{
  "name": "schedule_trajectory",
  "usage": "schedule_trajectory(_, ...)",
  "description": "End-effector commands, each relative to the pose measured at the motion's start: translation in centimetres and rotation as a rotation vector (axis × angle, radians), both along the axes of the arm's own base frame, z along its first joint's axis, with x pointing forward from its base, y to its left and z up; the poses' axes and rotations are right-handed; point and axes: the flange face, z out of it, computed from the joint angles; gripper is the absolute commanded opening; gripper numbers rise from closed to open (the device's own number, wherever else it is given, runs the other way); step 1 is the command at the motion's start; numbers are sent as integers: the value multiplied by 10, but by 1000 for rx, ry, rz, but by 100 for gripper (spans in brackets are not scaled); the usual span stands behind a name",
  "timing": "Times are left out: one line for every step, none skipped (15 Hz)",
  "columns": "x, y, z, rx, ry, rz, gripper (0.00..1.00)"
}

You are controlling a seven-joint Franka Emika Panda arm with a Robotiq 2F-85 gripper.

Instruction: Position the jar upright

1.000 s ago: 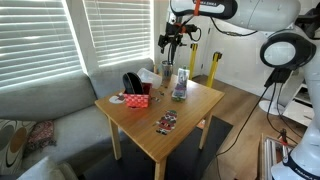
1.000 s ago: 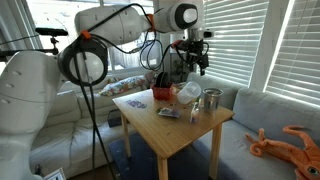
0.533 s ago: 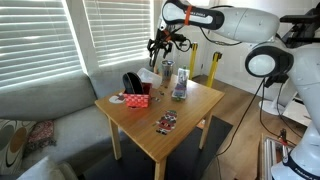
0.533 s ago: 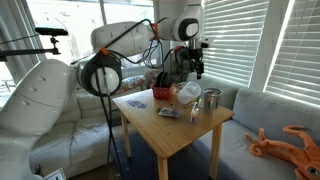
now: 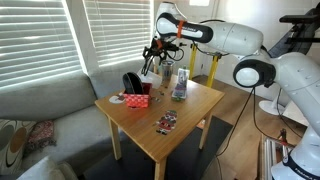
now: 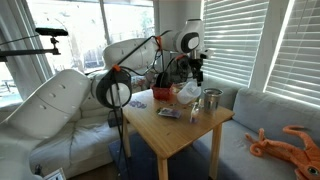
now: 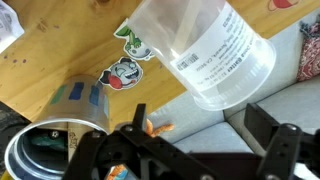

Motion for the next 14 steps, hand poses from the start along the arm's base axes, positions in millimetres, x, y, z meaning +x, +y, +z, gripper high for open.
schedule_trajectory(6, 3, -11, -19, -7, 8, 100)
schedule_trajectory(8, 2, -14, -28, -14, 17, 100)
schedule_trajectory(9, 2, -16, -28, -17, 26, 100)
schedule_trajectory(11, 2, -18, -30, -24, 35, 100)
schedule_trajectory(12, 3, -19, -31, -28, 40, 100)
schedule_trajectory(8, 5, -21, -32, 11, 56, 100)
schedule_trajectory(9, 0, -23, -16, 2, 32, 100)
schedule_trajectory(9, 1, -24, -17, 6, 40, 100)
schedule_trajectory(9, 1, -24, -18, 7, 44, 100)
schedule_trajectory(9, 1, -24, -19, 7, 45, 100)
schedule_trajectory(15, 1, -23, 22, -51, -14, 100)
schedule_trajectory(19, 3, -24, 56, -86, -34, 100)
schedule_trajectory(24, 6, -23, 75, -128, -58, 100)
schedule_trajectory(28, 9, -23, 80, -165, -75, 100)
